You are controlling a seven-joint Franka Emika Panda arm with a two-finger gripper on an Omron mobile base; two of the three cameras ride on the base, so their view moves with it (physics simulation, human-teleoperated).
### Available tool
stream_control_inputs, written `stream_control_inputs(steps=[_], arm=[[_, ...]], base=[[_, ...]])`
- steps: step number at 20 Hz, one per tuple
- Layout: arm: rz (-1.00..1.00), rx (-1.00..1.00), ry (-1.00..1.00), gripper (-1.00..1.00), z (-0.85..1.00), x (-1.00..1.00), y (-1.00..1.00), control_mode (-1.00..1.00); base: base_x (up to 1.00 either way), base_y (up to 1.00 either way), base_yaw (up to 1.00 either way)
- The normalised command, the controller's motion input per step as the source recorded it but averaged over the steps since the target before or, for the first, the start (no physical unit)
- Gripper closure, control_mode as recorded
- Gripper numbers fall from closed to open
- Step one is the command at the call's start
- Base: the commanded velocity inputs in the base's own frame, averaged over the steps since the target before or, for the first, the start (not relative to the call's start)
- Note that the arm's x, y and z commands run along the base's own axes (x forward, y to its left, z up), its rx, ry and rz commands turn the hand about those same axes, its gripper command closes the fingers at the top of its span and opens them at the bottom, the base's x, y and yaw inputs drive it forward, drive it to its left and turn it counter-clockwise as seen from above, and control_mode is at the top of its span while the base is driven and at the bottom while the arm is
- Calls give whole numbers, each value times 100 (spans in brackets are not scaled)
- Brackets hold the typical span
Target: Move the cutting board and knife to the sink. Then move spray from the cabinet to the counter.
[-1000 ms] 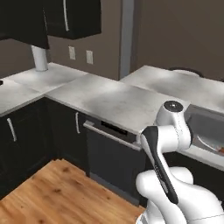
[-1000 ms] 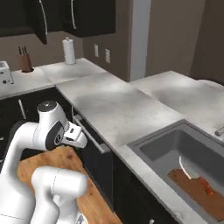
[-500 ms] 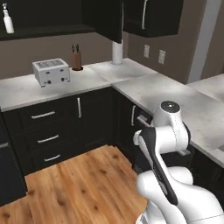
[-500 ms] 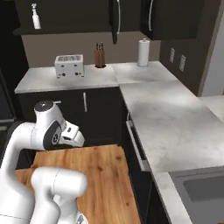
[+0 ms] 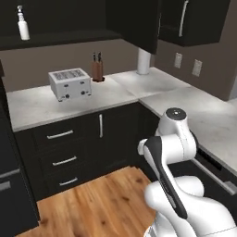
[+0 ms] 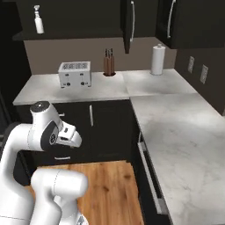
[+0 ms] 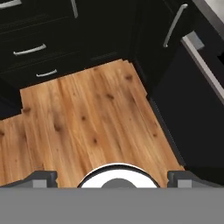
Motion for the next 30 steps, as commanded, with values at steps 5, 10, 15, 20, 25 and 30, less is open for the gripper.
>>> stream_control_inputs(steps=[5,10,15,20,25,30], arm=[[0,0,0,-100,0,0,0,100],[0,0,0,-100,0,0,0,100],[0,0,0,-100,0,0,0,100],[0,0,0,-100,0,0,0,100],[0,0,0,-100,0,0,0,100],[0,0,0,-100,0,0,0,100]], base=[[78,35,8],[70,29,21],[70,30,21],[65,45,8],[26,59,13],[9,62,11]])
